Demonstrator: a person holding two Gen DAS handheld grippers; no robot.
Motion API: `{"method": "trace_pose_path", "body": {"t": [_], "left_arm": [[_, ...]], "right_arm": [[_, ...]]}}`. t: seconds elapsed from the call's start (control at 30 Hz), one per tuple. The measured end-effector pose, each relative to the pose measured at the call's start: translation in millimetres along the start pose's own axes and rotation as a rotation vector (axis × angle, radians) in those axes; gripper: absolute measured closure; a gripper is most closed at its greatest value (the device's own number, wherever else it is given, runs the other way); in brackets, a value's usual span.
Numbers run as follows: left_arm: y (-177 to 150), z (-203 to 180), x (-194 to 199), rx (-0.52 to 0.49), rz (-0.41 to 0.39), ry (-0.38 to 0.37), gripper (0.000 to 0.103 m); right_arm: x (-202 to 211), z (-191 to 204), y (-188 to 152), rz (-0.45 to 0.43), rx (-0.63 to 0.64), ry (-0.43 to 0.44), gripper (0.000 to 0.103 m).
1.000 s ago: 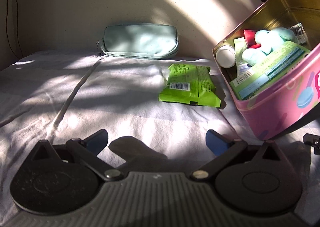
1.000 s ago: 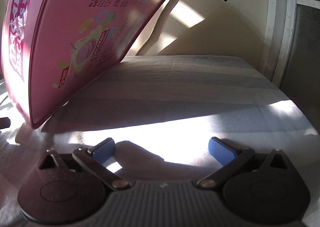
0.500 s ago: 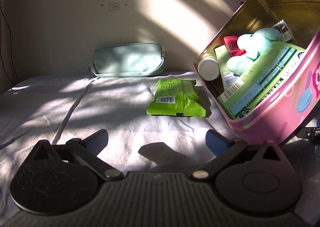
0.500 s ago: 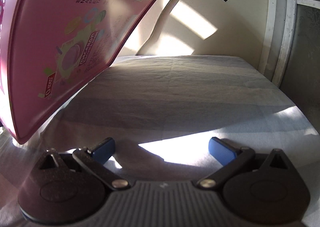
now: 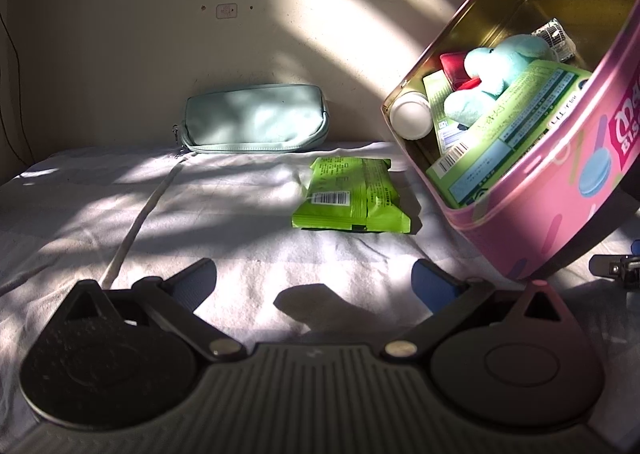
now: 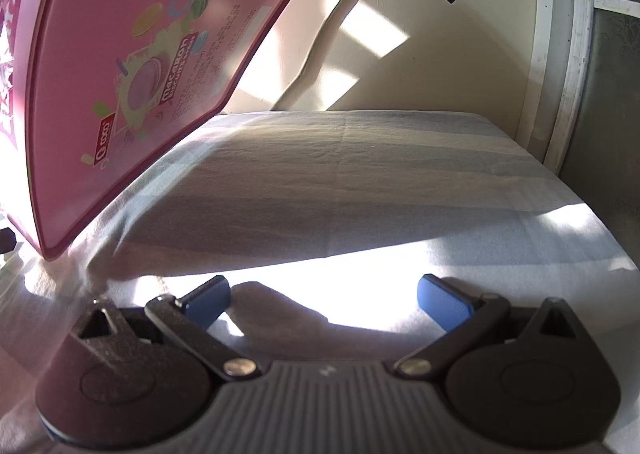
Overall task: Organize objects
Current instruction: 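Tip the pink Macaron tin by hand, pouring items onto the bed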
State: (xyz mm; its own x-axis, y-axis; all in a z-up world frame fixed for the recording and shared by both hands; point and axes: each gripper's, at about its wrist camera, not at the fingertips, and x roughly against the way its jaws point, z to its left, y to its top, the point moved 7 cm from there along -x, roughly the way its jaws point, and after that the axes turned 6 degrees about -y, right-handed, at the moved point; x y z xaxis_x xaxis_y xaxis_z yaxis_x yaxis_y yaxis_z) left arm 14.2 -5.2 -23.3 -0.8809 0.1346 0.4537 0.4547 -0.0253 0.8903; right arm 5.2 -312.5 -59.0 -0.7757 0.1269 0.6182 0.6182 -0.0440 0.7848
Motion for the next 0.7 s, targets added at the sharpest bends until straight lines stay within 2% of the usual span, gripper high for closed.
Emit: {"method": "trace_pose_path", "body": {"t": [0.7], "left_arm": [[-1.9,6.3,-8.7,0.046,0.045,-0.016,0.000]], "right_arm": [[-0.6,-0.3,-0.5,0.000,0.000,0.000,0.000]]}}
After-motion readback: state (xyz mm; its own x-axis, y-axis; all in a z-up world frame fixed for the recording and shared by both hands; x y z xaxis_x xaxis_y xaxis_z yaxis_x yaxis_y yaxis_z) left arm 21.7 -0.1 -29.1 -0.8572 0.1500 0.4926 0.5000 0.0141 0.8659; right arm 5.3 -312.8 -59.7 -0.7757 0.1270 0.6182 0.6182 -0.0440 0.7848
